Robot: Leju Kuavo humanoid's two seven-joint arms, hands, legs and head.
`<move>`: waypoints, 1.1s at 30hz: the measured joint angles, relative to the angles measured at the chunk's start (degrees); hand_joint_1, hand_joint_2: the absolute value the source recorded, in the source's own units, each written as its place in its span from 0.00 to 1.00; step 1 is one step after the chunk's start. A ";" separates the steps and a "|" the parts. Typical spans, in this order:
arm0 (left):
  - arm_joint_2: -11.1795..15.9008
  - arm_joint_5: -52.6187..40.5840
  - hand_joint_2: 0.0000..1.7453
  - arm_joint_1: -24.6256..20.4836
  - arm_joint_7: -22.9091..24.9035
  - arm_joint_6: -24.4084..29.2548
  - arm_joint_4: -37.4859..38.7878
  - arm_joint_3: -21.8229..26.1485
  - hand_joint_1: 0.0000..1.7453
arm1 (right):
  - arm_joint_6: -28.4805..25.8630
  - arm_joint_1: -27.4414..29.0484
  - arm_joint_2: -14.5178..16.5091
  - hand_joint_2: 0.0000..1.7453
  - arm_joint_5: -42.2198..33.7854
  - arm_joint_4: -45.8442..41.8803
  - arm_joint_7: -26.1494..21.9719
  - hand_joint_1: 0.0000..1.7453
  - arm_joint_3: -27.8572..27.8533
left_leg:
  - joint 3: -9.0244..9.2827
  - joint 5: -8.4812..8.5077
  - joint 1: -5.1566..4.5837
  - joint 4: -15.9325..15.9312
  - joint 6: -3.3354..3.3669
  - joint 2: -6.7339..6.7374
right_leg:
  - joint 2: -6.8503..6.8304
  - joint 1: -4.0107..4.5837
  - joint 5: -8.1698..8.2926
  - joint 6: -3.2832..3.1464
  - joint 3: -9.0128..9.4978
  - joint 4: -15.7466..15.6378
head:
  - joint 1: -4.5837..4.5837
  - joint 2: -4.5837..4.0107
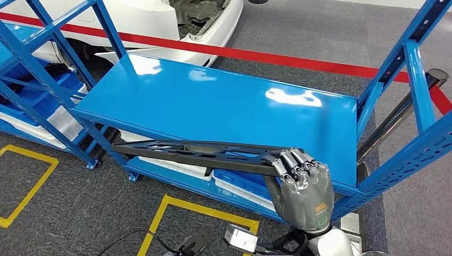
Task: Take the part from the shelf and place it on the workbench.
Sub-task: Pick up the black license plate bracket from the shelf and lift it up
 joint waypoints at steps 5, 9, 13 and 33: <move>0.00 -0.32 0.00 0.00 0.00 -0.33 0.00 0.00 0.00 | 0.55 0.45 0.06 1.00 1.19 -1.18 -0.49 1.00 0.00 | 0.00 0.00 0.00 0.00 0.00 0.00 | 0.00 0.00 0.00 0.00 0.00 0.00 | 0.00 0.00; -0.01 -0.61 0.50 0.00 -0.04 -0.69 0.00 0.00 0.00 | 1.69 0.98 0.22 1.00 3.67 -2.83 -0.63 1.00 0.00 | 0.00 0.00 0.00 0.00 0.00 0.00 | 0.00 0.00 0.00 0.00 0.00 0.00 | 0.00 0.00; -0.01 -0.66 1.00 0.00 -0.34 -1.12 0.00 0.00 0.00 | 2.60 1.23 0.33 1.00 4.58 -4.57 -0.63 1.00 0.00 | 0.00 0.00 0.00 0.00 0.00 0.00 | 0.00 0.00 0.00 0.00 0.00 0.00 | 0.01 0.00; -0.01 -0.85 1.00 0.01 -0.94 -2.10 0.00 0.00 0.00 | 4.78 1.23 1.03 1.00 5.10 -9.00 -0.86 1.00 0.11 | 0.01 0.00 0.00 -0.01 0.00 0.00 | 0.00 0.00 0.00 0.00 0.02 0.00 | 0.00 0.00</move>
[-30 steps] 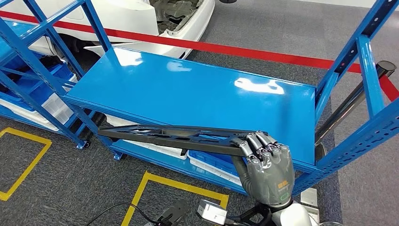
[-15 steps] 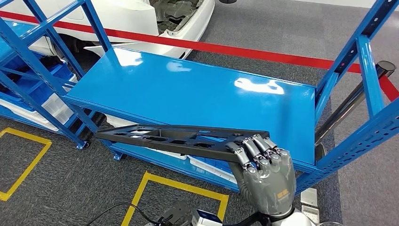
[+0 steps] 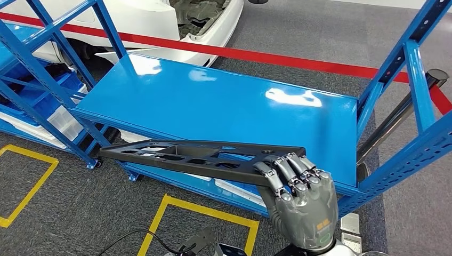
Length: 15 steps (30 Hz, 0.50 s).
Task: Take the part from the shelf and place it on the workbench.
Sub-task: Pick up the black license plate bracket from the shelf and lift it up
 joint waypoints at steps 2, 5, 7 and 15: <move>0.01 -0.17 1.00 0.00 0.00 -0.18 0.00 0.00 0.00 | 0.21 0.00 0.10 1.00 0.09 -0.34 -0.11 1.00 0.04 | 0.00 0.00 0.00 0.00 0.00 0.00 | 0.00 0.00 0.00 0.00 0.00 0.00 | 0.00 0.00; 0.02 -0.51 1.00 -0.01 0.00 -0.44 0.00 0.00 0.00 | 0.61 0.01 0.26 1.00 0.21 -0.94 -0.28 1.00 0.11 | 0.00 0.00 0.00 0.00 0.00 0.00 | 0.00 0.00 0.00 0.00 0.00 0.00 | 0.00 0.00; 0.01 -0.70 1.00 -0.03 0.00 -0.73 0.00 0.00 0.00 | 0.91 0.03 0.28 1.00 0.21 -1.31 -0.34 1.00 0.16 | 0.00 0.00 0.00 0.00 0.00 0.00 | 0.00 0.00 0.00 0.00 0.00 0.00 | 0.00 0.00; -0.01 -0.93 1.00 -0.06 0.00 -1.30 0.00 0.00 0.00 | 1.80 0.15 0.28 1.00 -0.20 -2.02 -0.75 1.00 0.35 | 0.00 0.00 0.00 0.00 0.00 0.00 | 0.00 0.00 0.00 0.00 0.00 0.00 | 0.00 0.00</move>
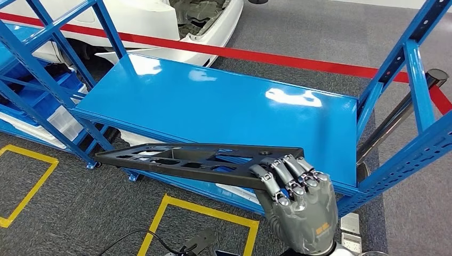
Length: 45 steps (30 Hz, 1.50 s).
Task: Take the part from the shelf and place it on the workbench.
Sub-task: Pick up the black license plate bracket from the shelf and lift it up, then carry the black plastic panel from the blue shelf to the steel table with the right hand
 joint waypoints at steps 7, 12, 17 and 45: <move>0.02 0.09 1.00 -0.01 0.01 0.48 0.02 0.03 0.00 | 0.31 0.27 0.00 1.00 -0.65 -0.09 -0.24 1.00 0.08 | 0.00 0.00 0.00 0.00 0.00 0.00 | 0.00 0.00 0.00 0.00 0.00 0.00 | 0.01 0.00; 0.01 0.09 1.00 0.00 0.02 0.70 0.02 0.10 0.00 | 0.34 0.29 0.00 1.00 -0.87 -0.09 -0.32 1.00 0.10 | 0.00 0.00 0.00 0.00 0.00 0.00 | 0.00 0.00 0.00 0.00 0.00 0.00 | 0.00 0.00; 0.01 0.09 1.00 0.00 0.02 1.13 0.02 0.33 0.00 | 0.36 0.33 0.00 1.00 -1.61 -0.09 -0.39 1.00 0.08 | 0.00 0.00 0.00 0.00 0.00 0.00 | 0.00 0.00 0.00 0.00 0.00 0.00 | 0.00 0.00; 0.01 -0.61 1.00 -0.02 0.46 1.23 0.02 0.55 0.00 | -0.04 0.75 0.15 1.00 -2.21 -0.07 -0.40 1.00 0.08 | 0.00 0.00 0.00 -0.01 0.00 0.00 | 0.00 0.00 0.00 0.00 0.00 0.00 | 0.00 0.00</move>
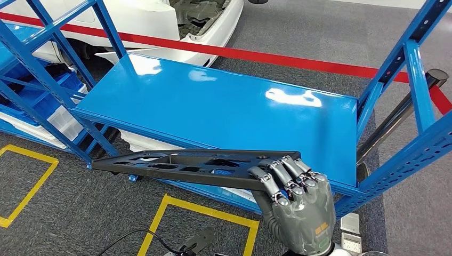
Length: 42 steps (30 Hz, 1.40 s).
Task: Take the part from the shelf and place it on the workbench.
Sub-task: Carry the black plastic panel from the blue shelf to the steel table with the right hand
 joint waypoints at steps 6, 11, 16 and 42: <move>-0.01 0.00 1.00 -0.02 -0.04 -0.03 0.00 0.03 0.00 | 0.12 0.07 0.14 1.00 -0.08 0.01 0.01 1.00 0.00 | 0.00 0.00 0.00 0.00 0.00 0.00 | 0.00 0.00 0.00 0.00 0.00 0.00 | 0.01 0.00; -0.01 -0.08 1.00 -0.04 -0.04 1.27 0.01 0.23 0.00 | 0.19 0.25 0.15 1.00 -0.43 0.10 0.01 1.00 -0.02 | 0.00 0.00 0.00 0.00 0.00 0.00 | 0.00 0.00 0.00 0.00 0.00 0.00 | 0.00 0.00; -0.01 -0.26 1.00 -0.04 0.34 3.04 0.06 0.45 0.00 | 0.22 0.37 0.31 1.00 -0.93 0.26 -0.05 1.00 -0.04 | -0.01 0.00 0.00 0.00 0.00 0.00 | 0.00 0.00 0.00 0.00 0.00 0.00 | 0.00 0.00; -0.44 -1.08 1.00 -0.18 0.75 4.48 0.26 1.05 0.00 | 0.72 0.36 1.50 1.00 -2.17 1.22 -0.19 1.00 -0.09 | -3.63 -5.59 2.08 9.53 -2.59 0.22 | -0.15 -1.52 -0.24 -0.53 -1.61 1.27 | -0.33 0.00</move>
